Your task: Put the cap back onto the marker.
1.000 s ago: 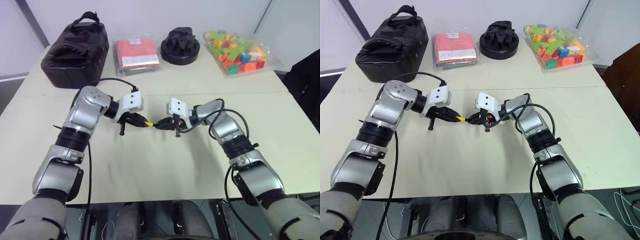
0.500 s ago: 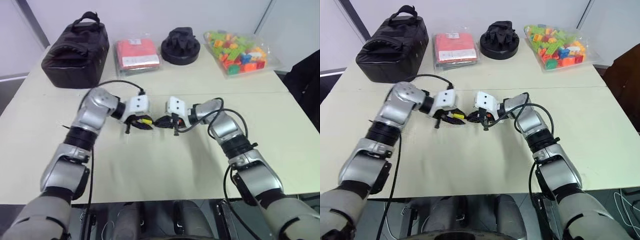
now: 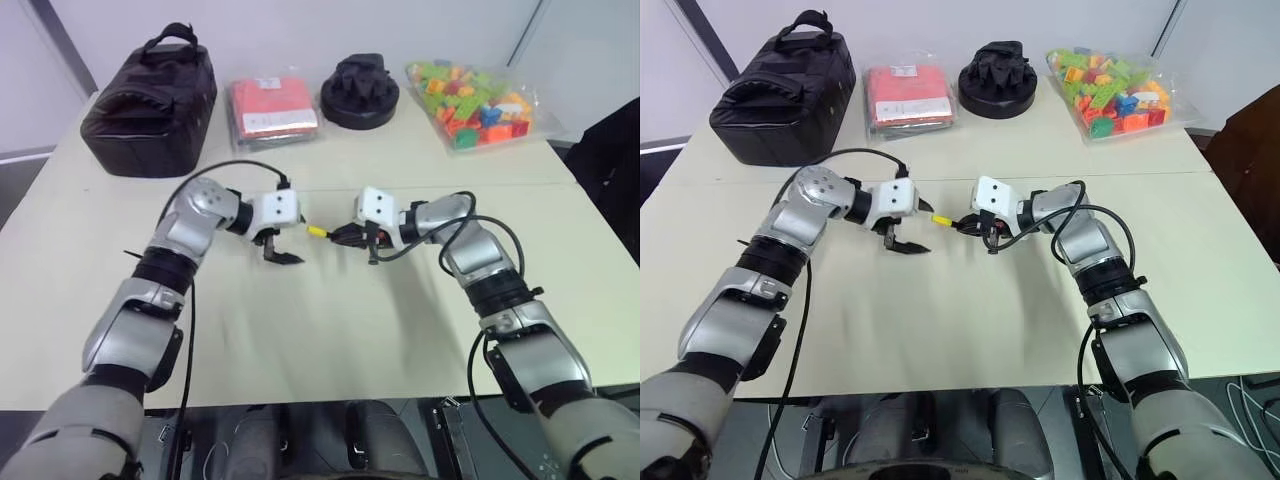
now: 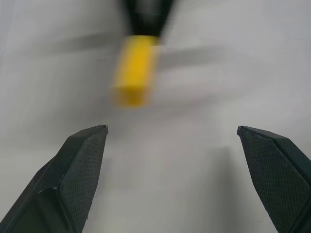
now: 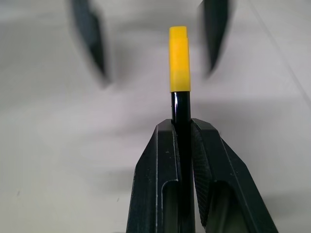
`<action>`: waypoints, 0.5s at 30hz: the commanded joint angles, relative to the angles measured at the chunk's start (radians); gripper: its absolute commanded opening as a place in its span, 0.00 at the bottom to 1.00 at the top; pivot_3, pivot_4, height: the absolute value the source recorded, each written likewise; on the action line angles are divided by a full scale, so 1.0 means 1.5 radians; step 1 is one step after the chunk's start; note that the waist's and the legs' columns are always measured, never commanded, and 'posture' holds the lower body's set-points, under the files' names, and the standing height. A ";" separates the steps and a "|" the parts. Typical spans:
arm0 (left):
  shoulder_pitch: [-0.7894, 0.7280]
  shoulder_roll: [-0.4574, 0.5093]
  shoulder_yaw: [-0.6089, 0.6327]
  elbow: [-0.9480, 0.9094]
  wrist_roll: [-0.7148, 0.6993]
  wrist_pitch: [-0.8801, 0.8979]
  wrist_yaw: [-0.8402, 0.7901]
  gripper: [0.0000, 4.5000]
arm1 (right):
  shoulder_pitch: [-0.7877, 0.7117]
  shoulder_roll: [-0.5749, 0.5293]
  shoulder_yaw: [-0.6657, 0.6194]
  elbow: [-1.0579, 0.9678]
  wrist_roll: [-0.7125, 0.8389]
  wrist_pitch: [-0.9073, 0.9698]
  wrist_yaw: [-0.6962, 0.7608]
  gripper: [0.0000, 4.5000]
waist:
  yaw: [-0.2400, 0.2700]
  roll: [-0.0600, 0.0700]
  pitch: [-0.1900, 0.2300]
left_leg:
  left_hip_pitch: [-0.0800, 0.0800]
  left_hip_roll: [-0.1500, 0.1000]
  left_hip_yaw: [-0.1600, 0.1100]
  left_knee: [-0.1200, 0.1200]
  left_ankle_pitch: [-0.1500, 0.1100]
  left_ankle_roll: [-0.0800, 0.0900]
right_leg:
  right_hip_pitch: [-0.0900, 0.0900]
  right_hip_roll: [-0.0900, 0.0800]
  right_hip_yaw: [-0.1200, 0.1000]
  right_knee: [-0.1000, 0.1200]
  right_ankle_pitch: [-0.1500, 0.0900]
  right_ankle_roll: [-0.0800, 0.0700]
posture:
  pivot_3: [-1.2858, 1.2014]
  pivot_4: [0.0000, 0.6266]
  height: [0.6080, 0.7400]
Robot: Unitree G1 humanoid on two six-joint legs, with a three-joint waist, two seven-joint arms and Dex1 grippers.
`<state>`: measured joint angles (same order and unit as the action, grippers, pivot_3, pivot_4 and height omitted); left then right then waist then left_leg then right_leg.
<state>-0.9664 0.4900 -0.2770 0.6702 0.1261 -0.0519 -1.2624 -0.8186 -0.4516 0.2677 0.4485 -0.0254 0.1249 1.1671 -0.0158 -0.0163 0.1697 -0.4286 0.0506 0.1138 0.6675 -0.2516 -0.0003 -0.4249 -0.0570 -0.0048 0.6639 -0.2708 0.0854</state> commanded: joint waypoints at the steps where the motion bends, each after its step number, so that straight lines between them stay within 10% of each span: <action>1: -0.005 0.036 0.049 -0.019 -0.027 0.012 0.023 0.99 | 0.022 -0.034 -0.019 -0.037 0.007 0.002 -0.002 0.00 | 0.000 0.000 0.000 | 0.000 0.000 0.000 0.000 0.000 0.000 | 0.000 0.000 0.000 0.000 0.000 0.000 | 0.52 0.24 1.00; 15: 0.306 -0.035 0.304 -0.461 -0.193 0.380 0.378 0.99 | 0.143 -0.220 -0.162 -0.133 0.011 0.203 -0.154 0.00 | 0.002 0.000 0.000 | 0.000 0.000 -0.001 0.000 0.000 0.000 | 0.001 -0.003 0.000 0.000 0.000 0.000 | 0.52 0.24 1.00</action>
<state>-0.5128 0.4480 0.1410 0.0565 -0.1394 0.4743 -0.7737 -0.6034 -0.7669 0.0459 0.3033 -0.0084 0.3961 0.9486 -0.0125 -0.0166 0.1696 -0.4281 0.0505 0.1128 0.6676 -0.2516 -0.0003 -0.4240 -0.0609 -0.0049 0.6645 -0.2708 0.0859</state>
